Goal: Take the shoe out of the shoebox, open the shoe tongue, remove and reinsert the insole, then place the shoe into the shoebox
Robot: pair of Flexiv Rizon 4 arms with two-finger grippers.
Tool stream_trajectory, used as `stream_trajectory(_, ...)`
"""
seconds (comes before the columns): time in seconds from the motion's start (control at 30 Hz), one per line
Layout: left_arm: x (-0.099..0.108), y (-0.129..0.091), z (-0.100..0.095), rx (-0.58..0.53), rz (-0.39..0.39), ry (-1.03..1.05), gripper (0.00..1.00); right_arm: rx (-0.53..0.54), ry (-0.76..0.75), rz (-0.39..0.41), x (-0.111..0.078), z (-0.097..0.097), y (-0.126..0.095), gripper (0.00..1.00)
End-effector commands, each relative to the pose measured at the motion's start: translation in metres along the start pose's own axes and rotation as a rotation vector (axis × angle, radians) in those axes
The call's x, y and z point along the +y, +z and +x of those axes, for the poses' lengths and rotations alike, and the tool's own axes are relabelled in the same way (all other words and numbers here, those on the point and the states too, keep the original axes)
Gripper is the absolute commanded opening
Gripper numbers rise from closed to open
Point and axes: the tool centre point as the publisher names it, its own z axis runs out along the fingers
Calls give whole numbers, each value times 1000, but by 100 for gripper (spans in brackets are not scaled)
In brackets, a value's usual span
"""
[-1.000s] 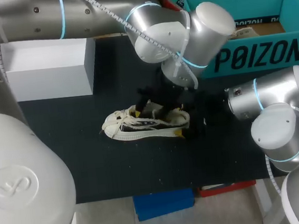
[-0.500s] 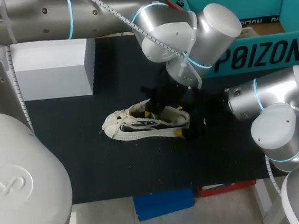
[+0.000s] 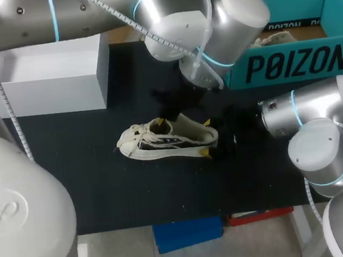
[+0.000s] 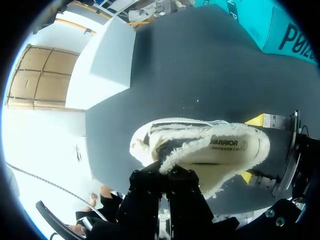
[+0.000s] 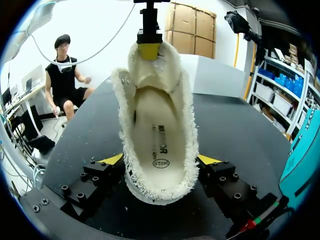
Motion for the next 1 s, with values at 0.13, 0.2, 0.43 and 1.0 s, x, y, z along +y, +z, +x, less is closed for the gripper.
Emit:
stream_trajectory(0.13,14,8,-38,31,23,-44,0,-1,1,2,-1,0,3,0)
stream_trajectory(0.2,16,17,-45,19,11,-51,4,-1,1,2,-1,0,3,0)
stream_trajectory(0.43,21,29,-74,36,-13,-110,100,-1,1,2,-1,0,3,0)
stream_trajectory(1.0,21,77,-85,6,-46,-208,100,-1,1,2,-1,0,3,0)
